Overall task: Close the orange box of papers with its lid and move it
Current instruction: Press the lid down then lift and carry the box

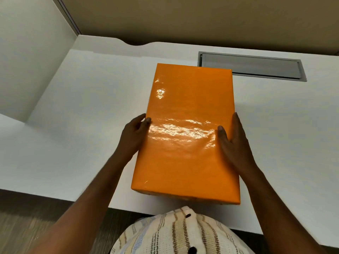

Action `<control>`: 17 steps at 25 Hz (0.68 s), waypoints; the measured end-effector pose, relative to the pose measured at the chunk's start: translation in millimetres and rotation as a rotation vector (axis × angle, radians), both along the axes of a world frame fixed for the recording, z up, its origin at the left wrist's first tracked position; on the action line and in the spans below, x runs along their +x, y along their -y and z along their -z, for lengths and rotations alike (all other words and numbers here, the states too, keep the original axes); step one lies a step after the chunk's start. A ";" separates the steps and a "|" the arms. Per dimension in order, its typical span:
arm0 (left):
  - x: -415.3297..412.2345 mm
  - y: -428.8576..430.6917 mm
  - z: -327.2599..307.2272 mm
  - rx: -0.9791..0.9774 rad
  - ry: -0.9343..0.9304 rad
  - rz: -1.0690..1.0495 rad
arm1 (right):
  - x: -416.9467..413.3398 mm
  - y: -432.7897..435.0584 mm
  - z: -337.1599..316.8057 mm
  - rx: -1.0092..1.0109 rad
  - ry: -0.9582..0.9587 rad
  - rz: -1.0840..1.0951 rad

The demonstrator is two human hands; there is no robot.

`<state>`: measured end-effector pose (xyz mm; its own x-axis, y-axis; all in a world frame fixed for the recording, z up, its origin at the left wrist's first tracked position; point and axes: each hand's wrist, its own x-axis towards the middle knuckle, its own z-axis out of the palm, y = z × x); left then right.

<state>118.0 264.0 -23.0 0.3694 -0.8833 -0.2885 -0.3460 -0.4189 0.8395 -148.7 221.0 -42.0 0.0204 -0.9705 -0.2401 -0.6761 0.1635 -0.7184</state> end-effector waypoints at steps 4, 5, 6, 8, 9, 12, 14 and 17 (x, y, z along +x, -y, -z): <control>-10.4 -17.6 2.1 -0.010 -0.179 -0.109 | 1.1 -3.9 0.1 -0.018 -0.073 -0.032; -11.3 -16.7 1.9 0.001 -0.188 -0.129 | 0.5 -3.7 0.4 -0.019 -0.084 -0.040; -12.0 -16.0 1.0 0.011 -0.187 -0.143 | 0.3 -3.4 0.5 -0.014 -0.082 -0.044; -13.8 -15.2 0.1 0.004 -0.188 -0.155 | 0.7 -3.3 -0.9 -0.015 -0.068 -0.039; -14.8 -15.9 0.8 -0.011 -0.186 -0.163 | 1.2 -3.3 -0.3 -0.021 -0.059 -0.046; -19.8 -20.6 -2.1 -0.069 -0.135 -0.220 | -3.0 -3.3 -2.6 0.006 0.119 -0.015; -17.4 -27.9 -1.9 -0.148 -0.081 -0.295 | -11.0 -7.4 -2.9 0.018 0.379 0.170; -17.5 -53.3 2.6 -0.201 -0.185 -0.390 | -32.3 -21.0 3.6 -0.080 0.514 0.478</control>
<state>100.5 317.3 -25.7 0.6429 -0.7343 -0.2180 -0.0325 -0.3105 0.9500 -181.0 242.0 -45.5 -0.3205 -0.9159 -0.2418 -0.1152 0.2910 -0.9497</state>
